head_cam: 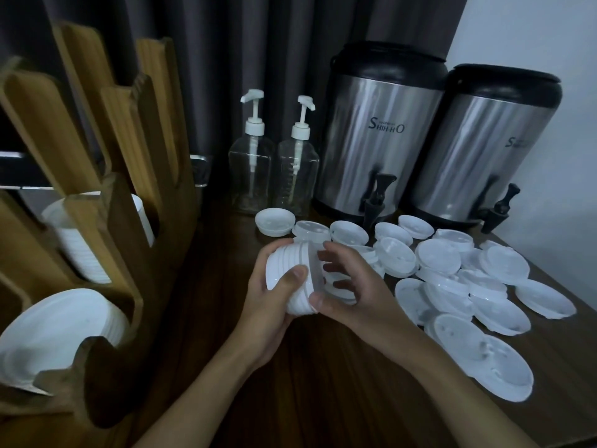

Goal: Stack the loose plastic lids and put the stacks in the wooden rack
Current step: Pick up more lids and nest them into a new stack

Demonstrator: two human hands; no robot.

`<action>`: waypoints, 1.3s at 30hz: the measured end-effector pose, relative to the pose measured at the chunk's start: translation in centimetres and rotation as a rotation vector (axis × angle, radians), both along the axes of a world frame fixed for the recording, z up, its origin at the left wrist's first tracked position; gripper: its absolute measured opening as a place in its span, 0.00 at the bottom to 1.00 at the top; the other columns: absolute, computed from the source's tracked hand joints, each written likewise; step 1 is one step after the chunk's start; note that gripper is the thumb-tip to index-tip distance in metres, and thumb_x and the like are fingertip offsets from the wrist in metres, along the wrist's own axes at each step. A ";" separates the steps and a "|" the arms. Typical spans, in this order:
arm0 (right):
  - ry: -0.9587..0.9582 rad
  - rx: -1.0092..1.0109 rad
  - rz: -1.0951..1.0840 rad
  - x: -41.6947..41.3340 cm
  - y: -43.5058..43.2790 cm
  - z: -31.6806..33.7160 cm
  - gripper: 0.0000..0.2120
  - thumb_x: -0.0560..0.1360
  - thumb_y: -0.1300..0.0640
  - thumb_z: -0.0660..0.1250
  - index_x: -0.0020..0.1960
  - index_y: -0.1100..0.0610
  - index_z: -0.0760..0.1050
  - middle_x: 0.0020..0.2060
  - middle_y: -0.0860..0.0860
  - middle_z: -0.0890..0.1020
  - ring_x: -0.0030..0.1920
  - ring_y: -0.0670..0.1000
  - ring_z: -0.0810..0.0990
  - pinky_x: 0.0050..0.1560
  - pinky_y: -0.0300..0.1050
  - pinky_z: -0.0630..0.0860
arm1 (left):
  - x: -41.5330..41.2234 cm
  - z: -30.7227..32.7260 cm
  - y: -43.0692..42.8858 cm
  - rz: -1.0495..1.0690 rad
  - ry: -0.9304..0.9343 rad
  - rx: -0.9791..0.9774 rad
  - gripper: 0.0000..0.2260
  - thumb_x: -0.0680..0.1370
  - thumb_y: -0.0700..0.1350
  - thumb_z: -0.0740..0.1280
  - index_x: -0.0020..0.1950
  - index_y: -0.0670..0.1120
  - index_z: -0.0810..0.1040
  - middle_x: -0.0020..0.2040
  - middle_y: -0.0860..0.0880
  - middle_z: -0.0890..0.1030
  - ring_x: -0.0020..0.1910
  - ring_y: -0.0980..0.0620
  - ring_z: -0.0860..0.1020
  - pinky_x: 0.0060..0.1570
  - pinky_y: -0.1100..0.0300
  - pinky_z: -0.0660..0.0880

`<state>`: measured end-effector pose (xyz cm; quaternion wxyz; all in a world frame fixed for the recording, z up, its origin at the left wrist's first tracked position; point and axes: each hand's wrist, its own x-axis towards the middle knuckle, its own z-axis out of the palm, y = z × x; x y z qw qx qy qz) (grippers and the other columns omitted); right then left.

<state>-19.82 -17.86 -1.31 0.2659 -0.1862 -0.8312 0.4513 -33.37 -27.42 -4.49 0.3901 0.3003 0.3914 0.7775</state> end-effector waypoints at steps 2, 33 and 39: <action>-0.011 0.009 0.014 0.0 0.3 0.0 0.33 0.67 0.36 0.74 0.68 0.28 0.64 0.65 0.32 0.74 0.67 0.37 0.73 0.58 0.33 0.75 | 0.1 0.0 0.0 0.000 0.011 0.001 0.26 0.69 0.51 0.75 0.67 0.55 0.76 0.63 0.45 0.81 0.62 0.41 0.82 0.50 0.46 0.83; -0.333 0.220 -0.020 4.1 2.9 -1.3 0.42 0.62 0.25 0.71 0.68 0.19 0.50 0.67 0.25 0.66 0.70 0.31 0.63 0.71 0.40 0.62 | 0.7 -0.4 0.0 0.088 0.389 -0.022 0.23 0.69 0.48 0.77 0.62 0.58 0.74 0.53 0.67 0.76 0.53 0.63 0.79 0.39 0.58 0.83; -0.622 0.467 -0.179 7.3 4.8 -1.7 0.48 0.62 0.24 0.66 0.76 0.32 0.49 0.72 0.40 0.69 0.71 0.44 0.60 0.69 0.47 0.53 | 1.1 -0.9 0.5 0.051 0.359 -0.052 0.23 0.70 0.44 0.76 0.61 0.60 0.74 0.52 0.65 0.76 0.51 0.62 0.80 0.37 0.50 0.84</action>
